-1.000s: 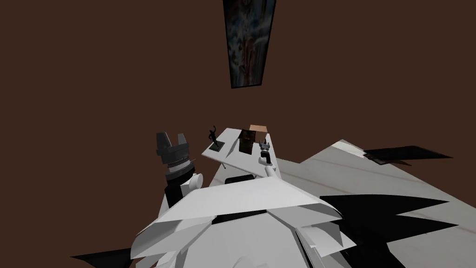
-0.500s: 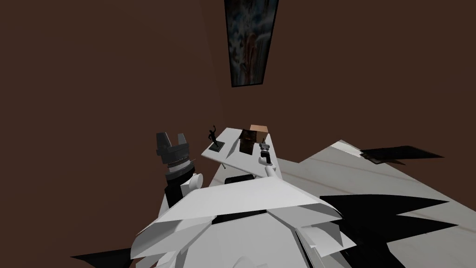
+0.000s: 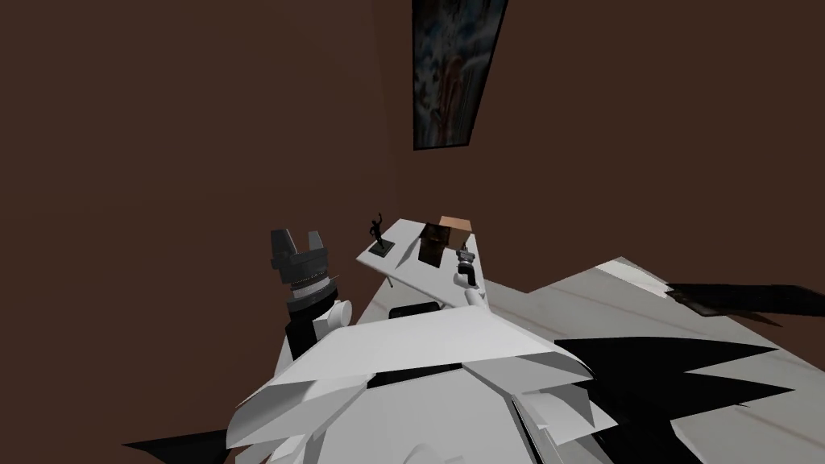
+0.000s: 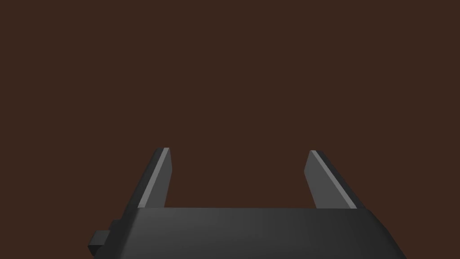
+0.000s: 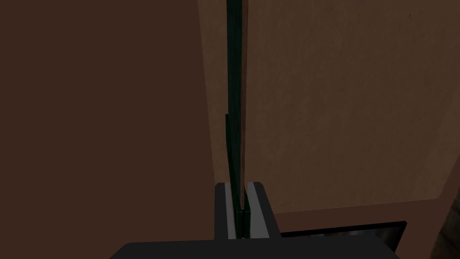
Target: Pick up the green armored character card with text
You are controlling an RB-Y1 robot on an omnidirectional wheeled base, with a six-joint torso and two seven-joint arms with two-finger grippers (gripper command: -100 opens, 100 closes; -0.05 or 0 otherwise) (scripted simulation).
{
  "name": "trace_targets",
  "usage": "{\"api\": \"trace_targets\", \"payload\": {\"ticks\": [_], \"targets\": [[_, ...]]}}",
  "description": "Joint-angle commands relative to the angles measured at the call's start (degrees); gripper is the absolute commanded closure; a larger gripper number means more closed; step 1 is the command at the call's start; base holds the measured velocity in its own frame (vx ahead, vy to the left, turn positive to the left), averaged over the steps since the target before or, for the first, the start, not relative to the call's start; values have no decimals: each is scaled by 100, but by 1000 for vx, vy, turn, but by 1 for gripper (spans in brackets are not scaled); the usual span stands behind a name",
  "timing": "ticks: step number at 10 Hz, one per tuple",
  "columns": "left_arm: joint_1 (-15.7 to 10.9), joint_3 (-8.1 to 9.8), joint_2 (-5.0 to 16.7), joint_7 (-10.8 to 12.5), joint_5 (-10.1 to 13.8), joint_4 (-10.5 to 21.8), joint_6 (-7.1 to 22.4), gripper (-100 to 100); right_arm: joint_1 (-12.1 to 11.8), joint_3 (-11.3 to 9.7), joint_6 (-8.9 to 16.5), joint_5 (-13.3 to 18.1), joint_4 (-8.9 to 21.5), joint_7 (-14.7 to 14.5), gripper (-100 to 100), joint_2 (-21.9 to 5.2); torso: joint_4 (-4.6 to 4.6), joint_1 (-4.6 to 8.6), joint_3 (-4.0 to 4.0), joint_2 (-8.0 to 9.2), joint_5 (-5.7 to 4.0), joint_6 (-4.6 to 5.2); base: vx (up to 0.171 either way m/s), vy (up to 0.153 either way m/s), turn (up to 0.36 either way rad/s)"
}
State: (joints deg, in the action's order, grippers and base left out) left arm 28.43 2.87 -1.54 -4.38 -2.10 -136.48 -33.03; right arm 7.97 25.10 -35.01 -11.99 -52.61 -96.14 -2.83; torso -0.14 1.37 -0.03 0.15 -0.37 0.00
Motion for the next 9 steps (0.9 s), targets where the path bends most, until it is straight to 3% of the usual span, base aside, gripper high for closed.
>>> {"api": "trace_targets", "payload": {"ticks": [1, 2, 3, 4, 5, 6, 7, 8, 9], "targets": [[0, 0, 0, 0, 0, 0, 0, 0, 24, 126, -93, -189, 178, -95, 100, -72, 0, 0, 0, 0, 0, 0, -113, -46, 360], [1, 0, 0, 0, 0, 0, 0, 0, -19, 324, -191, -411, 327, -215, 100, -242, -6, -4, -5, -5, -7, -3, -110, -9, 373], [1, 0, 0, 0, 0, 0, 0, 0, -19, 324, -191, -495, 327, -215, 100, -242, -17, -7, -8, -1, -13, 9, -90, -3, 324], [1, 0, 0, 0, 0, 0, 0, 0, -63, 522, -289, -702, 475, -336, 100, -411, -25, -4, -16, -8, -21, 6, -104, -4, 388], [1, 0, 0, 0, 0, 0, 0, 0, -63, 522, -289, -801, 475, -336, 100, -411, -29, 5, -19, -10, -25, 8, -91, -2, 398], [1, 1, 0, 0, 0, 0, 0, 0, -106, 720, -387, -1010, 624, -456, 100, -580, -34, 6, -27, -21, -31, 1, -116, 7, 458], [1, 0, 0, 0, 0, 0, 0, 0, -106, 720, -387, -1106, 624, -456, 100, -580, -40, 12, -27, -15, -34, 13, -98, 4, 319], [2, 1, 0, 0, 0, 0, 0, 0, -150, 918, -486, -1310, 772, -576, 100, -749, -42, 13, -31, -22, -37, 11, -114, 19, 397], [1, 1, 0, 0, 0, 0, 0, 0, -150, 918, -486, -1412, 772, -576, 100, -749, -43, 14, -31, -20, -34, 14, -93, 14, 313]]}}
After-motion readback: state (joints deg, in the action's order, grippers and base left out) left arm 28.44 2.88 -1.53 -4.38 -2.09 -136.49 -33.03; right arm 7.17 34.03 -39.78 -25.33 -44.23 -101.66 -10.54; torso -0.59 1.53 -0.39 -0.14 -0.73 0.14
